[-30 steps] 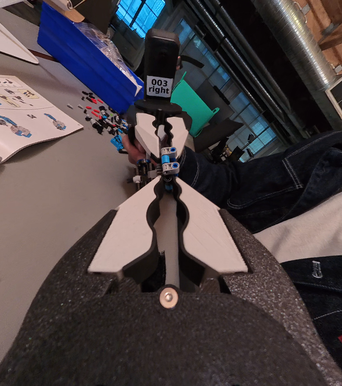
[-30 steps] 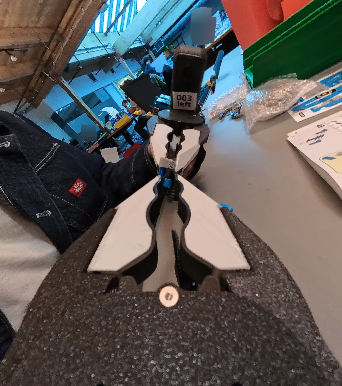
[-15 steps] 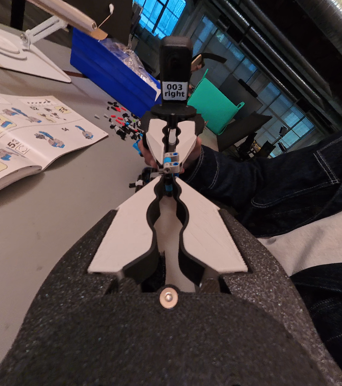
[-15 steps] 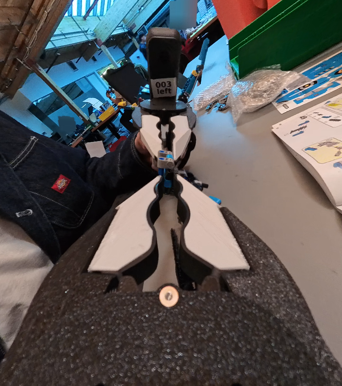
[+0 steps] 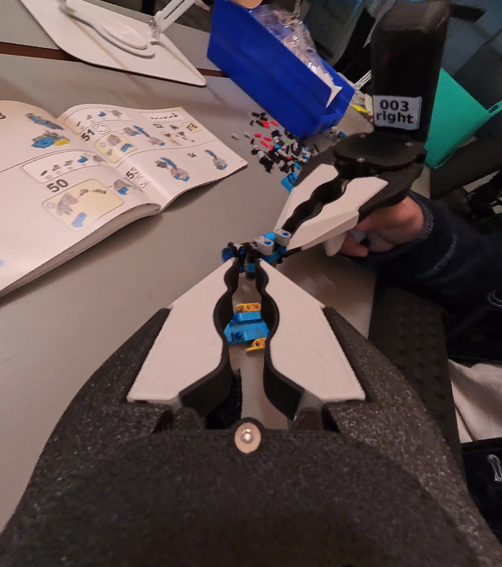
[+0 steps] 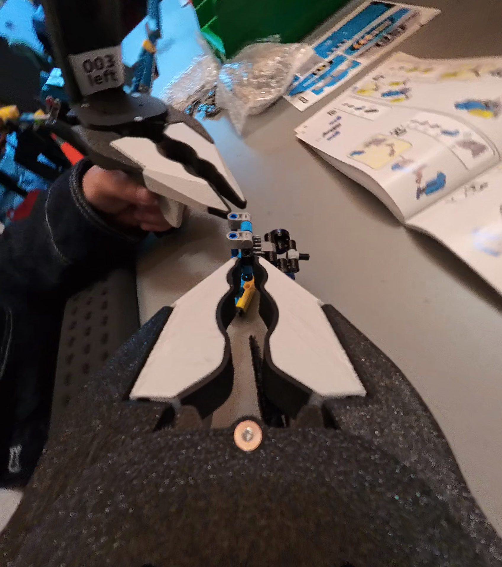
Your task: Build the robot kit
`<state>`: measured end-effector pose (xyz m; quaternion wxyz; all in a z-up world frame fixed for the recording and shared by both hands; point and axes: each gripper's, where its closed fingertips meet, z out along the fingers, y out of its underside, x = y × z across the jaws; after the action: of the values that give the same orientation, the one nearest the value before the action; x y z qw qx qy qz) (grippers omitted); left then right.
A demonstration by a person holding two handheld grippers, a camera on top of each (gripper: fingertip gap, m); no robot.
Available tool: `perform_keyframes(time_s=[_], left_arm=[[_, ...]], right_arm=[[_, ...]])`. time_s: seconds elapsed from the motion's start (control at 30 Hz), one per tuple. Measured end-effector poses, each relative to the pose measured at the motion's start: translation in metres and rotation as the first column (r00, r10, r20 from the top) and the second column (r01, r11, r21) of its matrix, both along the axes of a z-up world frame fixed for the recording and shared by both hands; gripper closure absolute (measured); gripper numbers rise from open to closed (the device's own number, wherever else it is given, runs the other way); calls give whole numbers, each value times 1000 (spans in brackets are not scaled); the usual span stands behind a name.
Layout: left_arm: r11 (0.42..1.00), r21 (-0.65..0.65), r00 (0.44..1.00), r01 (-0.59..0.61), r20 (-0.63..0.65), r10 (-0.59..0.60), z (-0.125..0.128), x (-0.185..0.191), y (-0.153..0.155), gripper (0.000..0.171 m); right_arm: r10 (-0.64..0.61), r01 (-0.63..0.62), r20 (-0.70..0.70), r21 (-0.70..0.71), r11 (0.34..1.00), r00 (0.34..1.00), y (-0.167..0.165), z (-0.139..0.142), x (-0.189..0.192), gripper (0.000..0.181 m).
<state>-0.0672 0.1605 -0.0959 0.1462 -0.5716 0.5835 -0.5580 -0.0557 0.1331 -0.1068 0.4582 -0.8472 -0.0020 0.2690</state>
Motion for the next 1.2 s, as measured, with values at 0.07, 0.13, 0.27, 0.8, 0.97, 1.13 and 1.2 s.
perform_keyframes(time_s=[0.07, 0.13, 0.27, 0.8, 0.97, 1.13, 1.2], left_arm=[[1000, 3, 999, -23, -43, 23, -8, -2, 6, 157], [1000, 20, 996, -19, -86, 21, -18, -8, 7, 148], [990, 135, 994, 51, -98, -38, -26, -20, -4, 147], [974, 197, 967, 109, -248, -58, -53, -45, -47, 149], [936, 308, 974, 173, -198, -115, -35, -49, -69, 146], [887, 367, 956, 280, -194, -222, -46, -39, -59, 116], [878, 334, 934, 344, -216, -284, -53, -40, -65, 113]], right_arm=[[-77, 76, -56, -20, 997, 995, -2, -4, 1, 174], [-120, 118, -67, -27, 993, 991, -6, -6, 3, 174], [-155, 155, -20, -8, 988, 988, -13, -5, 4, 174], [-238, 237, 130, 26, 971, 962, -43, -8, 11, 174], [-280, 278, 71, 39, 960, 957, -46, -4, 23, 174], [-292, 292, -6, 40, 956, 956, -49, 0, 25, 174], [-283, 284, -41, 40, 958, 958, -49, 1, 23, 174]])
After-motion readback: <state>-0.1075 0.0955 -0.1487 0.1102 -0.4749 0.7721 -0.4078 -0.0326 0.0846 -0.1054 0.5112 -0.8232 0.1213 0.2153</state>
